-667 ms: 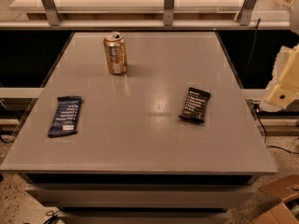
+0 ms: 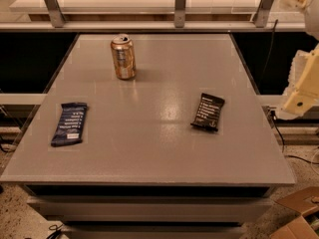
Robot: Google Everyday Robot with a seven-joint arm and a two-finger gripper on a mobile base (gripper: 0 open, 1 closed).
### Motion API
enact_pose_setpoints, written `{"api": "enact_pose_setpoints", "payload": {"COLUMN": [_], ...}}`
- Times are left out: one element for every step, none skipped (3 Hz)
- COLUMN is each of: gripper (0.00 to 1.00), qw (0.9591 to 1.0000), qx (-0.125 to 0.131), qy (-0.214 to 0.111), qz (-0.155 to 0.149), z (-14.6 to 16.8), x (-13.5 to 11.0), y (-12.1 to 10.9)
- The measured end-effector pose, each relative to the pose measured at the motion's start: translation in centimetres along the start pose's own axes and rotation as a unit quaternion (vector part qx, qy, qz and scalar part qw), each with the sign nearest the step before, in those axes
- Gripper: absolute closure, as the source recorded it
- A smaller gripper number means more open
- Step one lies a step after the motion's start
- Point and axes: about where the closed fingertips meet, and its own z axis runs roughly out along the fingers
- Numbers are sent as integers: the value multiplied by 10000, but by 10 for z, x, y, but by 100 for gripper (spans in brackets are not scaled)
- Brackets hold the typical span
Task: Pick rxbar chocolate
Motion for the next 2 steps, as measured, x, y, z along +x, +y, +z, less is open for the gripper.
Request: {"api": "enact_pose_setpoints", "payload": {"gripper": [0, 0], "qw": [9949, 9789], "qx": [-365, -716], "qy": [-467, -700], "qz": [-817, -1781], "z": [24, 60], "x": [-23, -44], "y": [6, 10]}}
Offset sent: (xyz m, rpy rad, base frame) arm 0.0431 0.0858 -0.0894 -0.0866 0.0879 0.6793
